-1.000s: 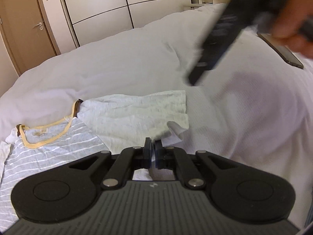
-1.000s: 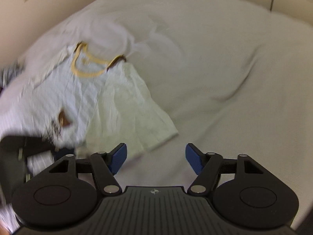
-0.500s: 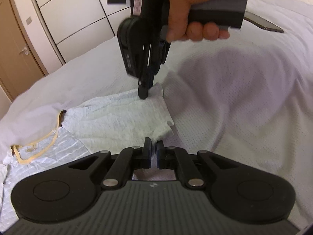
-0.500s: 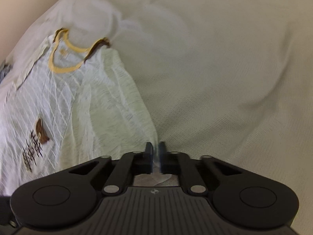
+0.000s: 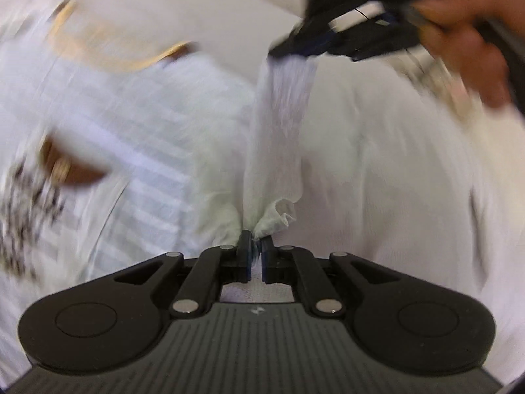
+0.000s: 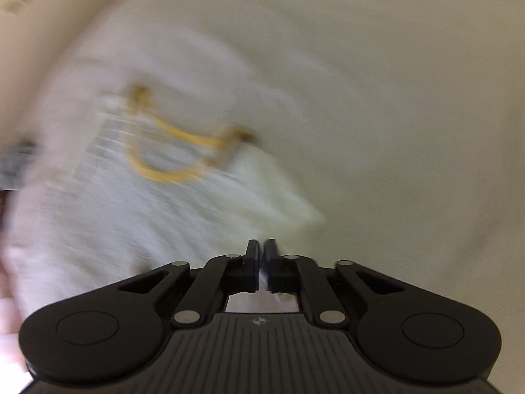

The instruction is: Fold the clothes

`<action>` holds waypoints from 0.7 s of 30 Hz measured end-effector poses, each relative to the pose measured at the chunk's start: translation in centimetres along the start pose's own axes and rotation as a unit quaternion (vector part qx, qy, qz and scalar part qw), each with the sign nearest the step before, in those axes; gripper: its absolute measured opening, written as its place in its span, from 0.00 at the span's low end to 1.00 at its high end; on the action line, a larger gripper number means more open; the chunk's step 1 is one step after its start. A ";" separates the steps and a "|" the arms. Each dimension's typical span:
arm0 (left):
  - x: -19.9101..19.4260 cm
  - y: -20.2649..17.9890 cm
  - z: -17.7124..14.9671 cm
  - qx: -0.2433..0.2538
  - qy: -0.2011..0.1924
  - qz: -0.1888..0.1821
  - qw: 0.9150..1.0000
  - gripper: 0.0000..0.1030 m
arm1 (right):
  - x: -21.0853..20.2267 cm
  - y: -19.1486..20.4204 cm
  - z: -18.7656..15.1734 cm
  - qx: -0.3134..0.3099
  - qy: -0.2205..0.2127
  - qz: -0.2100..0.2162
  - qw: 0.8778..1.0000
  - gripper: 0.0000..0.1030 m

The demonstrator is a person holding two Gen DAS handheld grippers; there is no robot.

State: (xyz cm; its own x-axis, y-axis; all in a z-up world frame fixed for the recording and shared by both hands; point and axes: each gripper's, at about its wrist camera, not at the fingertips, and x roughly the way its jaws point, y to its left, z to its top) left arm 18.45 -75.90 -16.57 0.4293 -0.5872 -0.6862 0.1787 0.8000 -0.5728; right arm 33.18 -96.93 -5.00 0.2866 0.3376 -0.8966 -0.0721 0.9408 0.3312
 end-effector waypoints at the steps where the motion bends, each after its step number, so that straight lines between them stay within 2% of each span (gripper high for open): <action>1: 0.0 1.2 0.2 -0.046 0.001 -0.012 0.999 0.03 | 0.0 0.8 0.4 -0.012 -0.017 0.017 1.000 0.23; 3: 0.0 3.6 0.3 -0.129 0.002 -0.039 0.991 0.03 | -0.5 1.9 0.5 -0.042 -0.052 0.007 0.998 0.26; 6: 0.0 6.2 0.0 -0.209 0.002 -0.062 0.976 0.03 | -1.0 1.9 -0.1 -0.061 -0.073 -0.015 0.995 0.30; 9: 0.0 7.9 -0.4 -0.265 -0.002 -0.083 0.961 0.03 | 0.1 0.7 -1.7 -0.073 -0.046 -0.053 0.995 0.30; 13: 0.0 9.6 -1.1 -0.318 -0.002 -0.123 0.940 0.03 | 2.0 -0.3 -4.4 -0.086 -0.010 -0.071 0.994 0.30; 14: -0.1 10.1 -1.4 -0.334 0.000 -0.131 0.933 0.03 | 2.2 -0.2 -4.5 -0.105 -0.010 -0.068 0.992 0.30; 15: -0.2 10.4 -1.6 -0.343 -0.002 -0.133 0.930 0.02 | 2.4 0.0 -4.7 -0.126 -0.011 -0.065 0.990 0.30; 16: -0.3 10.5 -1.9 -0.348 -0.003 -0.133 0.928 0.02 | 2.6 0.5 -4.6 -0.159 -0.015 -0.063 0.985 0.32; 18: -0.8 10.5 -2.3 -0.340 -0.007 -0.126 0.932 0.02 | 3.1 1.4 -4.1 -0.233 -0.021 -0.064 0.970 0.35; 21: -1.0 10.8 -3.0 -0.358 -0.012 -0.130 0.924 0.02 | 4.1 2.3 -3.1 -0.330 -0.010 -0.060 0.942 0.35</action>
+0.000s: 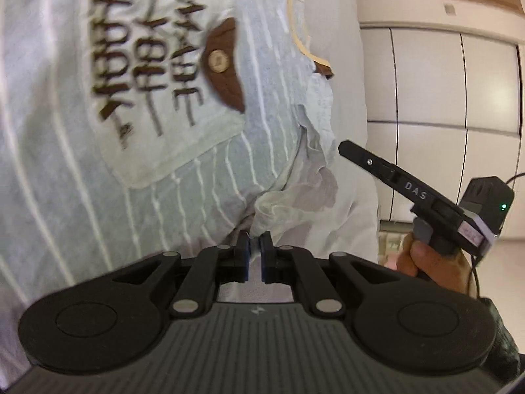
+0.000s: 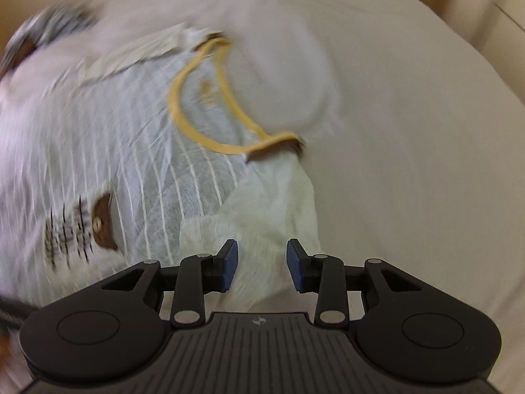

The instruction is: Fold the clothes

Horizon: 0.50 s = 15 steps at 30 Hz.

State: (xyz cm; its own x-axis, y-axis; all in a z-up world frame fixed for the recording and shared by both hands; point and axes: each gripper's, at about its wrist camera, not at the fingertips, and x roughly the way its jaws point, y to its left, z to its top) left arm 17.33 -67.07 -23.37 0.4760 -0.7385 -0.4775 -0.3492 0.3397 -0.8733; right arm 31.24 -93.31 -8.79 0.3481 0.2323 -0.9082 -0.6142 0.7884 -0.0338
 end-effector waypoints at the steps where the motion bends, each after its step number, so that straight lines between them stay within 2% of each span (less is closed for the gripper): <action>1: -0.2 0.1 -0.1 -0.003 -0.004 -0.003 1.000 0.02 | 0.3 0.0 0.4 -0.031 0.001 0.006 0.999 0.35; 4: -0.9 0.6 -0.5 -0.028 -0.015 -0.017 0.999 0.02 | 1.8 -0.1 1.4 -0.098 0.027 0.030 0.994 0.35; 6: -1.3 1.0 -0.7 -0.040 -0.018 -0.021 0.999 0.02 | 2.8 -0.5 1.7 -0.112 0.053 0.051 0.991 0.35; 8: -1.4 0.8 -0.6 -0.022 -0.018 -0.014 0.999 0.02 | 3.8 -0.9 1.8 -0.119 0.082 0.072 0.987 0.35; 11: -1.5 -0.4 -0.6 0.039 -0.013 0.010 0.999 0.02 | 4.9 -1.2 1.4 -0.123 0.121 0.093 0.981 0.35; 12: -1.6 -0.5 -0.6 0.051 -0.011 0.015 0.999 0.02 | 4.9 -1.4 1.3 -0.113 0.129 0.096 0.980 0.26; 13: -1.8 -0.6 -0.6 0.063 -0.008 0.019 0.998 0.03 | 4.8 -1.8 1.4 -0.095 0.136 0.102 0.981 0.04; 15: -2.1 -0.4 -0.8 0.054 -0.010 0.021 0.998 0.02 | 4.0 -2.9 1.3 -0.048 0.128 0.096 0.986 0.02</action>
State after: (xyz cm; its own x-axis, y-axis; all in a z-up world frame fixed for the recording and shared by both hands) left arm 15.89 -66.12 -21.97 0.4793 -0.7109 -0.5146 -0.2798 0.4320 -0.8574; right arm 35.37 -93.89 -11.80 0.0365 0.2119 -0.9766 -0.7207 0.6826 0.1212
